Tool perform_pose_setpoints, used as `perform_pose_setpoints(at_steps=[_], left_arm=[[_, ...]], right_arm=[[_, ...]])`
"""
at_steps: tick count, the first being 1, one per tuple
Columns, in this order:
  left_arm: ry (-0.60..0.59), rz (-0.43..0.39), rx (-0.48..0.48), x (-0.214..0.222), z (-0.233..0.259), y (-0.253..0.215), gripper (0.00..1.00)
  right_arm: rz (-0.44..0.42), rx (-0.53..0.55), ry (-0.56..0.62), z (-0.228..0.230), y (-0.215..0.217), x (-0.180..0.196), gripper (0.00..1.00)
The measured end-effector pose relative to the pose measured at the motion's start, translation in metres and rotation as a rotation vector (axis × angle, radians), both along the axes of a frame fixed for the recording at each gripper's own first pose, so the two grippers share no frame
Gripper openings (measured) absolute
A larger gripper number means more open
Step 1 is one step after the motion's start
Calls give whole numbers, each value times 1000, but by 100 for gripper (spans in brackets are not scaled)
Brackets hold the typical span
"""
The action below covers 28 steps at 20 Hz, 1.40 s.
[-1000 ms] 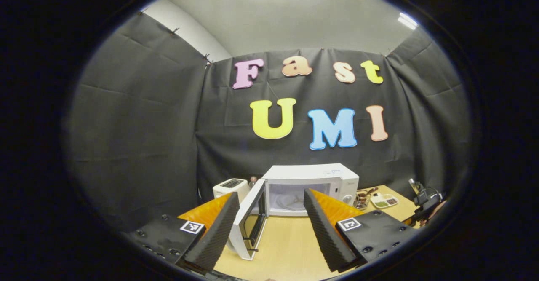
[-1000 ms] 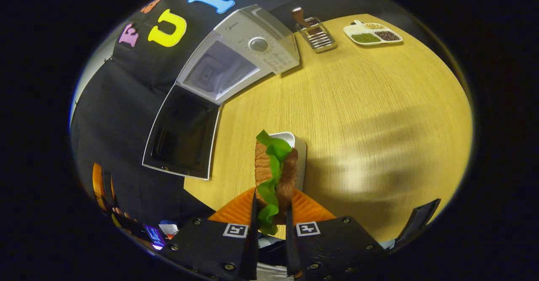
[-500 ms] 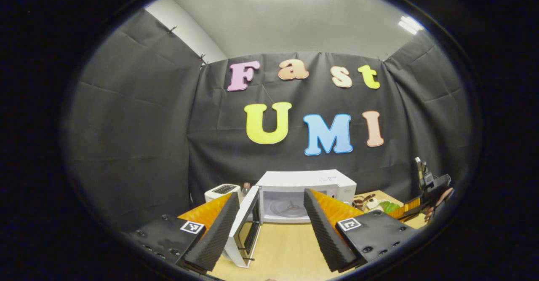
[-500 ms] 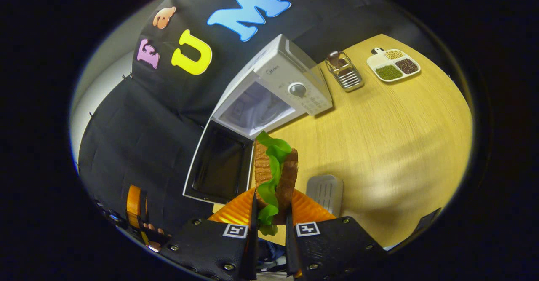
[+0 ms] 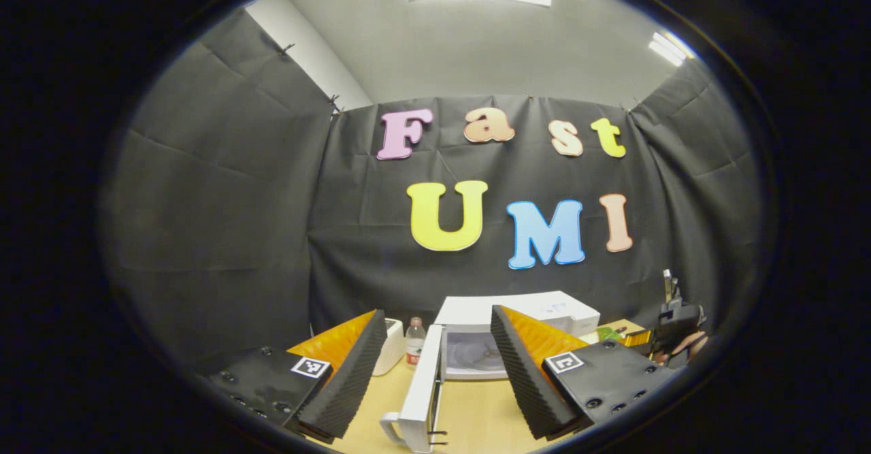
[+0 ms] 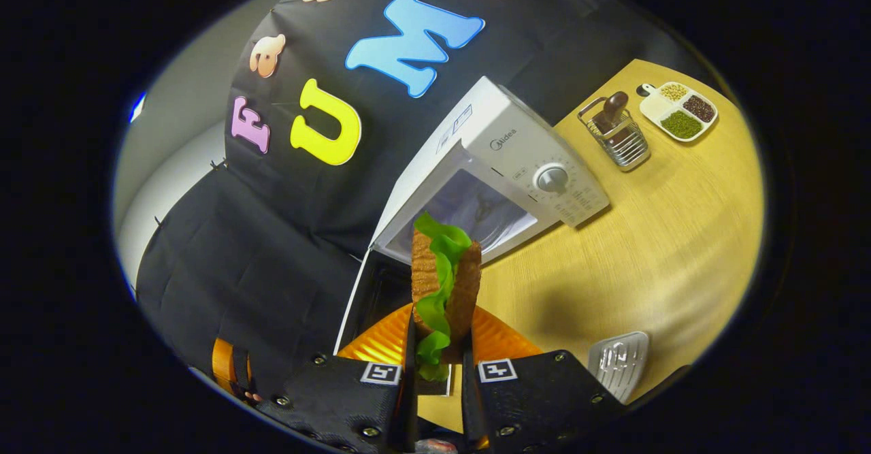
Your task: Open the microwave oven with the left hand, put the food in, and close the microwave oven.
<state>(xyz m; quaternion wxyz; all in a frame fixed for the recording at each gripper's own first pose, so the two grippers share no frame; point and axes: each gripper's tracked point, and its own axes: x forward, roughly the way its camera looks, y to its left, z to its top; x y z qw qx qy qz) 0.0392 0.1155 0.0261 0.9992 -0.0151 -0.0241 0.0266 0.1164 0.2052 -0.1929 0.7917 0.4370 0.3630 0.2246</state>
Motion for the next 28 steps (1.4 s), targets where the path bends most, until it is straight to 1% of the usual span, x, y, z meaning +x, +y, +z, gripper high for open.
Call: perform_pose_setpoints(at_steps=[2,5,6,11,14,17,18,20,21,28], left_arm=[[3,15,9,6,-2,21,99],[13,42,13,14,-9,52,99],[14,51,12,16,-11,62,100],[30,80,20,26,-23,107,99],[54,100,21,26,-35,130,100],[94,115,2,26,-52,151,100],[109,119,-2,25,-56,158,99],[129,129,-5,24,-64,168,100],[133,134,-2,23,-65,175,98],[169,167,7,19,-80,199,96]], right_arm=[[-12,4,3,-10,20,13,27],[-38,6,5,-25,48,35,27],[-43,5,6,-29,56,42,27],[-95,-8,8,-52,87,80,27],[-136,-20,17,-69,98,102,27],[-183,-27,14,-90,108,123,27],[-199,-22,19,-96,112,129,27],[-239,12,31,-103,121,142,26],[-256,22,32,-107,125,148,27],[-371,34,47,-130,131,190,26]])
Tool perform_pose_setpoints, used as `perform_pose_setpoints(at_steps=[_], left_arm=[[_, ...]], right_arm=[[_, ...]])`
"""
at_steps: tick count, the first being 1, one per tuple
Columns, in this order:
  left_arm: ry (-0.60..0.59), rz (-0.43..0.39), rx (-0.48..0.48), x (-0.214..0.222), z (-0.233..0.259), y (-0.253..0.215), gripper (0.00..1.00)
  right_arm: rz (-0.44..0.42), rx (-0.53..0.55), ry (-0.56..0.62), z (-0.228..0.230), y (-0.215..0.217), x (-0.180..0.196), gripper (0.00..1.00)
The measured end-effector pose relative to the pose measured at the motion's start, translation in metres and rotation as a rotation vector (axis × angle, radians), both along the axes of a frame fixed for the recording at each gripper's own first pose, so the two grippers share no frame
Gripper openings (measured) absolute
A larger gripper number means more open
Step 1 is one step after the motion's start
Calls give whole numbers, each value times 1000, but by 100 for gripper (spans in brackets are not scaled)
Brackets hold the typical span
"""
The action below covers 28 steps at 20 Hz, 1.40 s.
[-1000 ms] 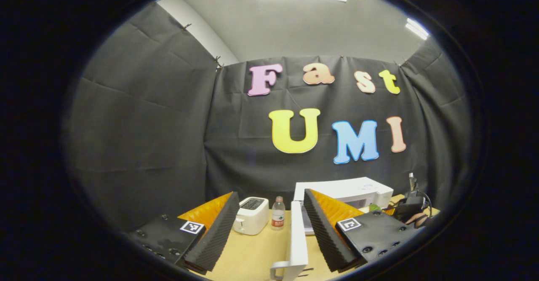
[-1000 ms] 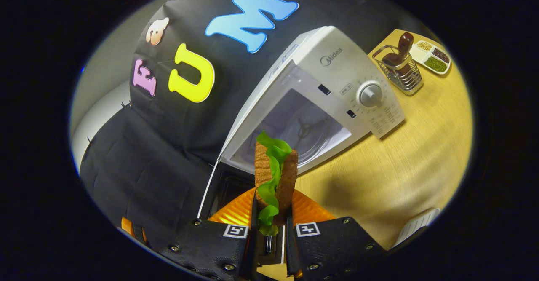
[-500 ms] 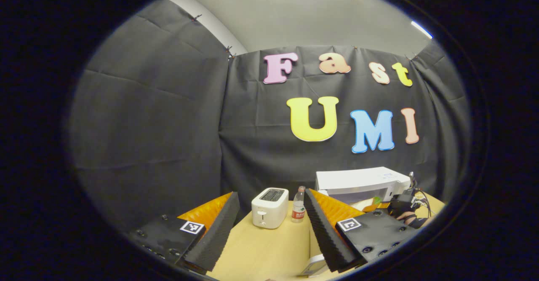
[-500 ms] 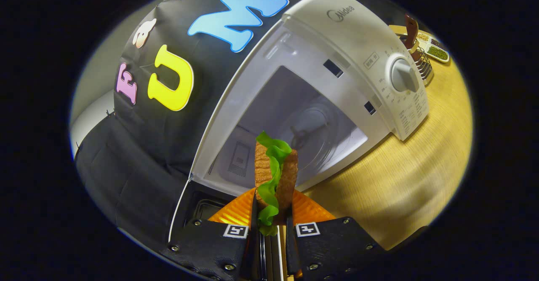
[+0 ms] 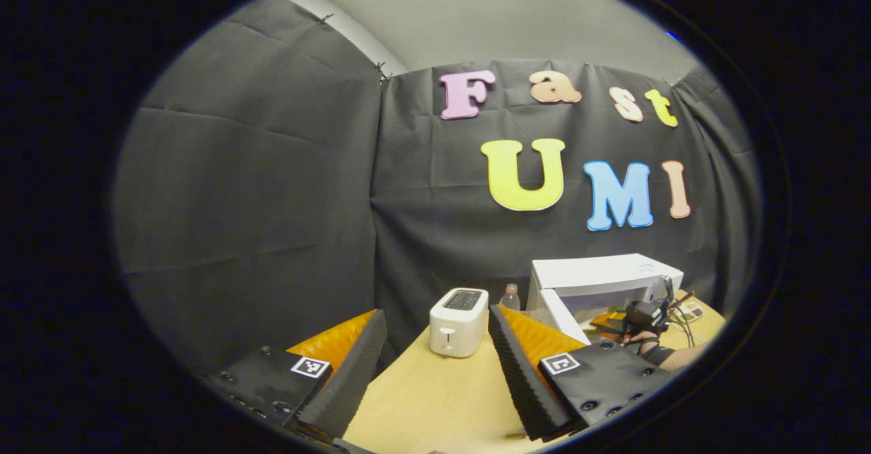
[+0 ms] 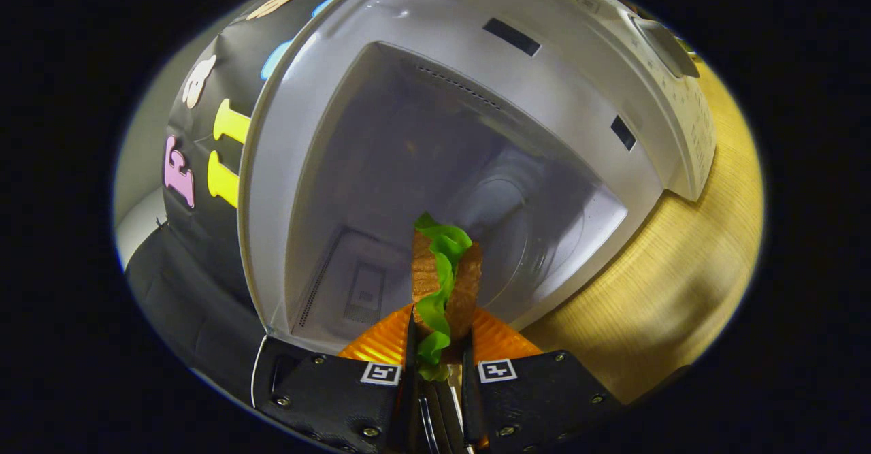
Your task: Open the microwave oven with the left hand, put the food in, and close the microwave oven.
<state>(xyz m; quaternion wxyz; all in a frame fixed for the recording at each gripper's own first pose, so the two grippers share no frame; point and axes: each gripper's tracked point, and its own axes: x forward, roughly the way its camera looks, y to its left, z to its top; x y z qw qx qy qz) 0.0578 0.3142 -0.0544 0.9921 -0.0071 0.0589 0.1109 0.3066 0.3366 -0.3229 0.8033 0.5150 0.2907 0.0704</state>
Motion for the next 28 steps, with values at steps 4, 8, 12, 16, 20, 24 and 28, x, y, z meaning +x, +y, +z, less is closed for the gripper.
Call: perform_pose_setpoints(at_steps=[4,8,12,16,20,24,28], left_arm=[[7,20,8,-5,-3,11,97],[11,29,10,-7,-3,14,96],[20,22,16,-5,-4,8,97],[17,13,22,-4,-1,-1,97],[11,9,30,-6,5,-8,96],[10,-2,19,-3,6,-17,97],[8,-14,18,2,-1,-28,97]], right_arm=[[-27,-12,-15,-5,3,12,27],[-63,-84,-8,-14,-2,17,35],[-84,-182,-27,-17,-13,20,54],[-112,-266,-53,-10,-23,22,86],[-133,-448,-51,-11,-48,12,98],[-141,-620,-91,7,-78,4,98],[-83,-637,-139,34,-80,-6,98]])
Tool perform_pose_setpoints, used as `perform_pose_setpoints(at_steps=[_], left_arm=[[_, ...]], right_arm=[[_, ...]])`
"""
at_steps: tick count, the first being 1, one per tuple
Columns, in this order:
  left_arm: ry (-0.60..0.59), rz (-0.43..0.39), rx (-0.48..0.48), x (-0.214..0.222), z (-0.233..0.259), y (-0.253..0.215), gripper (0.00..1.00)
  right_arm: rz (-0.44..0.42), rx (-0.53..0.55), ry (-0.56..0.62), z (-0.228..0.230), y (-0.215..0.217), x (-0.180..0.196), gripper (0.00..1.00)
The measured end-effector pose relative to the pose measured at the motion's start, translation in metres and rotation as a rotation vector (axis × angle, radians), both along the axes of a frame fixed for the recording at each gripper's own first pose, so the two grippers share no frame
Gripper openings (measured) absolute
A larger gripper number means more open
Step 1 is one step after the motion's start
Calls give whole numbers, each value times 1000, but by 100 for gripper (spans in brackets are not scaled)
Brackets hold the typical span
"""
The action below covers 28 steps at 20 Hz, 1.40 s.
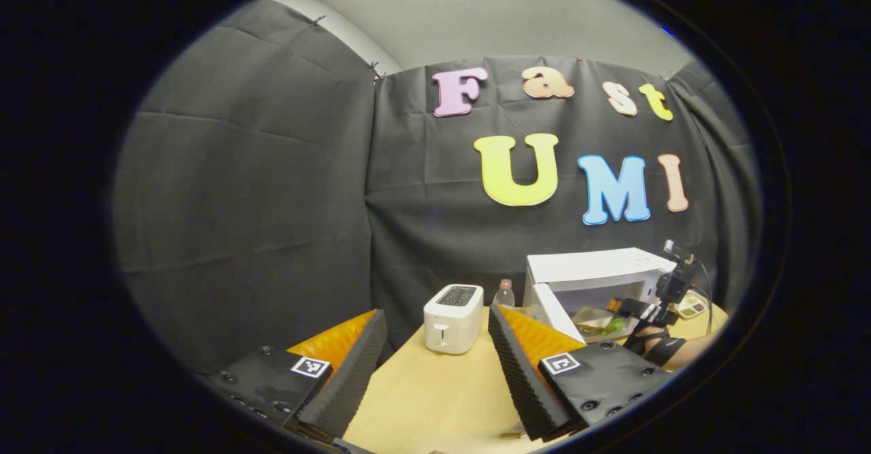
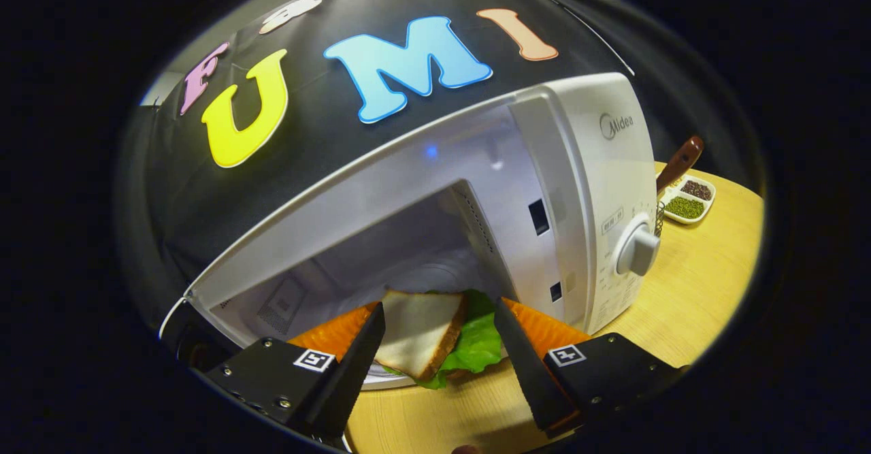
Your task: Open the microwave oven with the left hand, put the food in, and close the microwave oven.
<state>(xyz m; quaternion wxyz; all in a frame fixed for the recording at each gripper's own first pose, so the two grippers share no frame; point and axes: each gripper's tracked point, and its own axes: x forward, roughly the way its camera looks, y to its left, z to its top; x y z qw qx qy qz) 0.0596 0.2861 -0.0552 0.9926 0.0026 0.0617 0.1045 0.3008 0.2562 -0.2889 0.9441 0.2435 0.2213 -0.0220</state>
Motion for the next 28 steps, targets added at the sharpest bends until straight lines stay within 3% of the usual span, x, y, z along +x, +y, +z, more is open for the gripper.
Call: perform_pose_setpoints(at_steps=[5,11,16,17,18,22,28], left_arm=[[4,13,17,9,-26,9,98],[107,14,74,13,-107,16,96],[235,-73,36,7,-168,-20,25],[225,-53,38,0,-170,-18,15],[234,-86,11,0,-178,-37,7],[257,-184,-5,-6,-190,-81,7],[255,-211,-43,-15,-178,-115,7]], right_arm=[[97,-50,-128,74,-9,-35,98],[138,-121,-226,145,-43,-70,98],[116,-165,-264,175,-75,-96,98],[120,-177,-258,174,-80,-103,98],[127,-187,-255,174,-84,-108,98],[153,-216,-237,171,-97,-132,98],[149,-244,-245,179,-129,-144,98]])
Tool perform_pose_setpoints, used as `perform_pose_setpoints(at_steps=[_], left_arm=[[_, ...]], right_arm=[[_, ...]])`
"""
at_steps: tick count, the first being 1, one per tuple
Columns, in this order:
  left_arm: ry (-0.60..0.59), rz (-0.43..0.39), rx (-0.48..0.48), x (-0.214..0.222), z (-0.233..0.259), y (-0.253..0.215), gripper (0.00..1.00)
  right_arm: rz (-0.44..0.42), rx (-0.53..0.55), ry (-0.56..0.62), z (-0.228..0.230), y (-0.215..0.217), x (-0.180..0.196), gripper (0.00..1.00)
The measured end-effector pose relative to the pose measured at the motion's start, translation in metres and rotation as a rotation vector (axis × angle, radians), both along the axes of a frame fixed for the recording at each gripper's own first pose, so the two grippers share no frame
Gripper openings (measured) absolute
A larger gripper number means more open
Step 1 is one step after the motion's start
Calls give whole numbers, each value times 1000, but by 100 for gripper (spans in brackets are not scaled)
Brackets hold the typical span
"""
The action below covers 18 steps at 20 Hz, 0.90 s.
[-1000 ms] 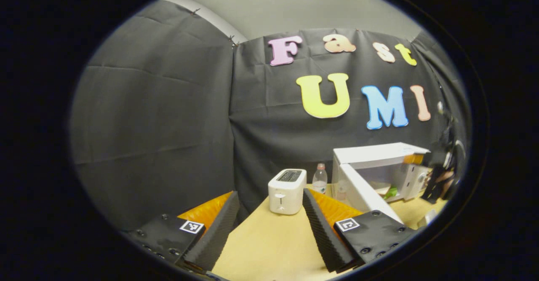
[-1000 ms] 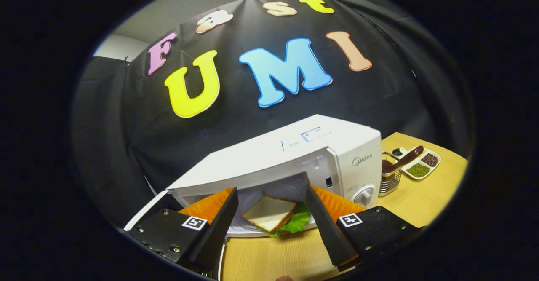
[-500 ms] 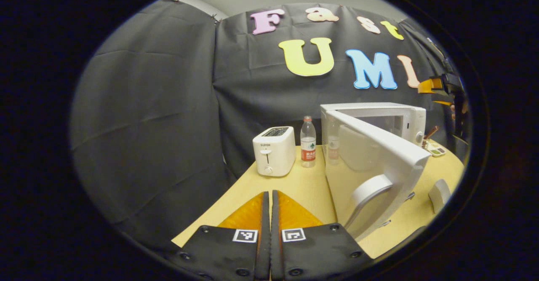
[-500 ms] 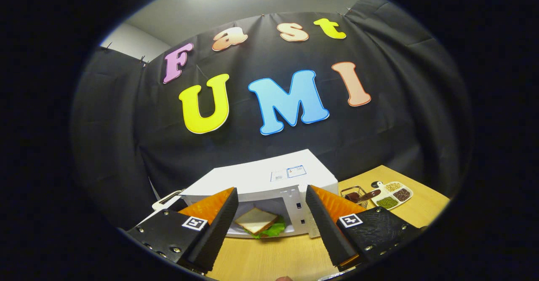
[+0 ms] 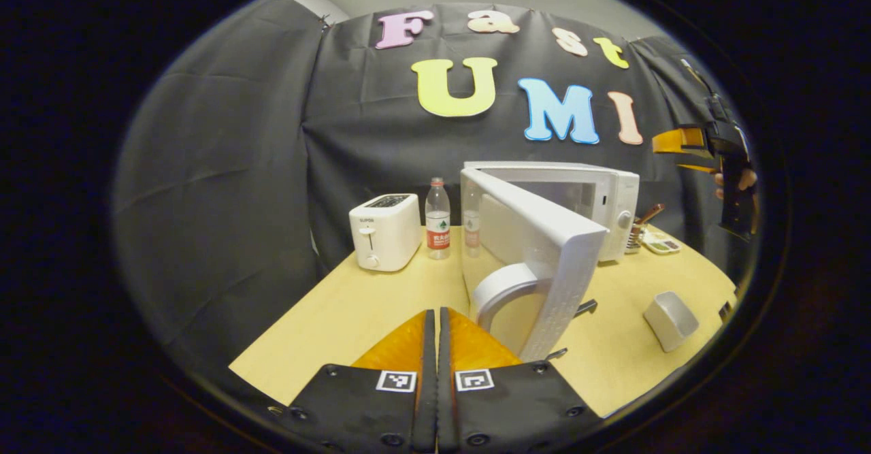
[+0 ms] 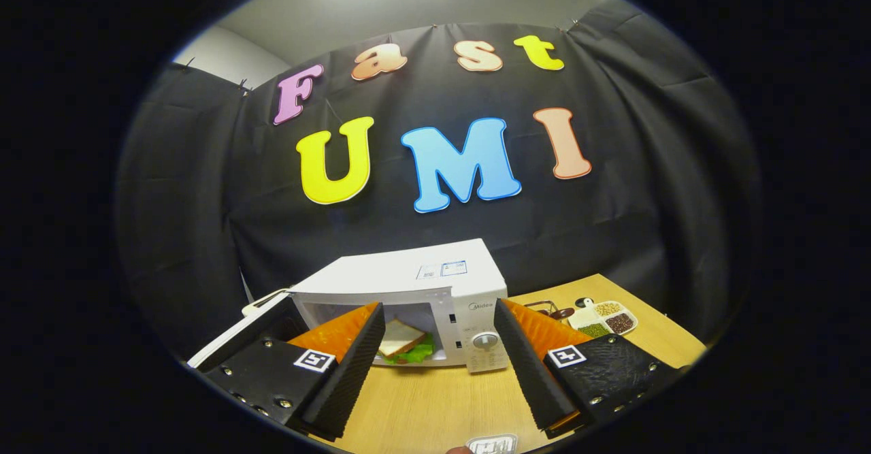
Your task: Open the microwave oven with the left hand, put the food in, and close the microwave oven.
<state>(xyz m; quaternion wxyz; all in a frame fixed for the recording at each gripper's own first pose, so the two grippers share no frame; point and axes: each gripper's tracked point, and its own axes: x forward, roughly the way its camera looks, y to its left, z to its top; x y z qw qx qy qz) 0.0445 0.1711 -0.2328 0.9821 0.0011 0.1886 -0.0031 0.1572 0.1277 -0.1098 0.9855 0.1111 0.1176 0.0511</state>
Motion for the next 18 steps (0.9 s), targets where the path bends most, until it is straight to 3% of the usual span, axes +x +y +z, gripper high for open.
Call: perform_pose_setpoints(at_steps=[3,18], left_arm=[[3,-39,-49,3,7,-25,7],[-33,-328,-91,68,34,-153,7]], right_arm=[[-20,2,-3,3,-18,-5,98],[-109,-68,28,1,-85,-31,98]])
